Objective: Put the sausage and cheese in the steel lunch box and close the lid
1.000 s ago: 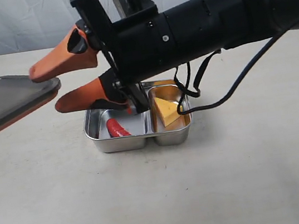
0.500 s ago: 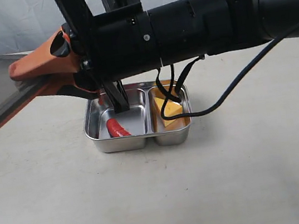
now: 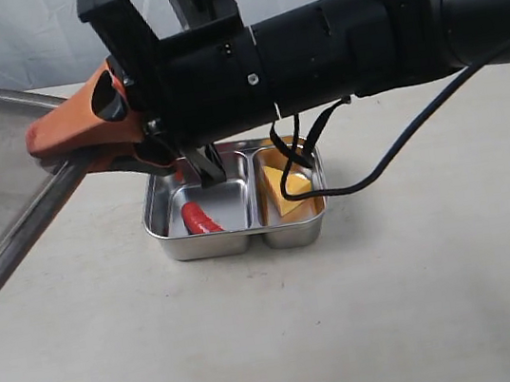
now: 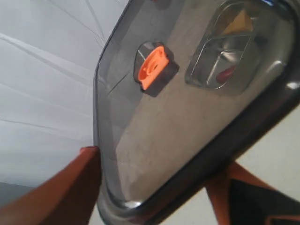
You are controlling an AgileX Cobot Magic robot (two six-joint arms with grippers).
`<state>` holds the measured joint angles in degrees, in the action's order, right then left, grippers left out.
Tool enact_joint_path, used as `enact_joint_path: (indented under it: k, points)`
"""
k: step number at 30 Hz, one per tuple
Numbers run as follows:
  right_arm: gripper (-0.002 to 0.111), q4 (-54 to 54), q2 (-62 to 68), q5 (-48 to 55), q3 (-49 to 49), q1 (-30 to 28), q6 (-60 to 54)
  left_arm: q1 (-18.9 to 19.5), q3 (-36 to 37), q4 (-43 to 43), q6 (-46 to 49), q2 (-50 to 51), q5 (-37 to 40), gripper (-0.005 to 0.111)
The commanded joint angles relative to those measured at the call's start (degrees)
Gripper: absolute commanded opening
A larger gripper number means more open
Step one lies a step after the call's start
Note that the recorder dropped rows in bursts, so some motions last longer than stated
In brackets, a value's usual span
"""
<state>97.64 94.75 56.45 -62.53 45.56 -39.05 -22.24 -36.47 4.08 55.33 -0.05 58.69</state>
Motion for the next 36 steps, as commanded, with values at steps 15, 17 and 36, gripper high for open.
enact_joint_path:
  k: [15, 17, 36]
  points:
    - [-0.001, -2.0, -3.8, -10.1, -0.3, -1.1, -4.8, -0.8, -0.3, -4.1, -4.6, 0.0, 5.0, 0.068]
    - [-0.001, -1.8, -4.2, -11.4, -0.3, -1.1, -4.8, -0.8, -0.3, -5.2, -6.7, 0.0, 5.8, 0.068]
    - [-0.001, 2.3, -24.9, -54.8, 22.5, -1.6, -3.4, -3.6, -0.3, -14.0, -28.4, 0.0, 8.2, 0.063]
